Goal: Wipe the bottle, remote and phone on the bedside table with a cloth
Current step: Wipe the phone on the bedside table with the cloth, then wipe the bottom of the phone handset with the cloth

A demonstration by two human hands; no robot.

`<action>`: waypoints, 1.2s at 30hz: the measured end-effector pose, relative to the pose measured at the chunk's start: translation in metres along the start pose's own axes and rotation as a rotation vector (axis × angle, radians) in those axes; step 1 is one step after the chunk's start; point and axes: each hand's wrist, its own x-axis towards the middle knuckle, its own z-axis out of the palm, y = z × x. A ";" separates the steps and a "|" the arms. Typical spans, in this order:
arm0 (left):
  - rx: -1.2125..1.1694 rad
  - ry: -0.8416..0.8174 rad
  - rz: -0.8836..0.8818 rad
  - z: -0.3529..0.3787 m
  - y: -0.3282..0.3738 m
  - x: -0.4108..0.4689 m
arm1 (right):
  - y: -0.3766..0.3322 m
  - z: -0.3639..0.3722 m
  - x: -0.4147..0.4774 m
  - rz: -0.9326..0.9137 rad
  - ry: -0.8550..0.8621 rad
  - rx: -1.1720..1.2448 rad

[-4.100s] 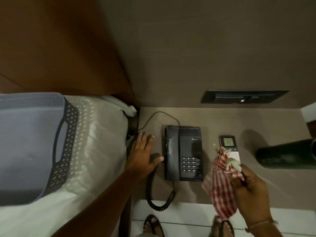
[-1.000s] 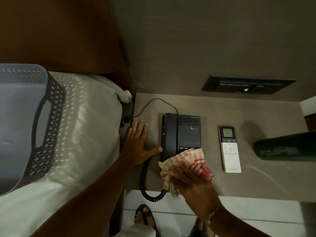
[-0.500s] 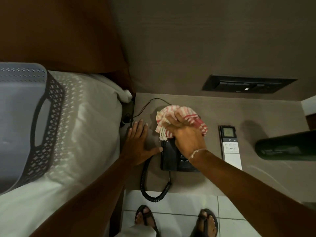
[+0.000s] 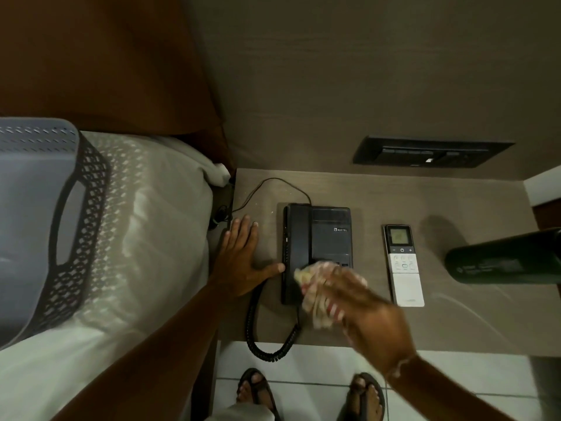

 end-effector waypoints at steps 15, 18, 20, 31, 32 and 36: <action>0.018 0.027 0.006 0.008 -0.006 0.003 | 0.007 0.055 0.009 0.237 -0.009 -0.232; 0.017 0.038 0.009 0.010 -0.006 0.003 | -0.004 0.062 -0.026 0.234 0.018 -0.186; 0.019 0.035 0.006 0.012 -0.007 0.004 | -0.007 0.067 -0.042 0.185 -0.011 -0.190; 0.026 -0.058 -0.077 0.000 0.002 0.001 | -0.002 0.065 -0.055 0.188 -0.108 -0.008; 0.018 -0.079 -0.102 -0.005 0.006 -0.003 | -0.004 0.055 -0.051 0.210 -0.119 0.043; -0.133 -0.033 -0.183 -0.021 0.033 -0.031 | -0.013 0.005 -0.030 0.382 -0.090 0.265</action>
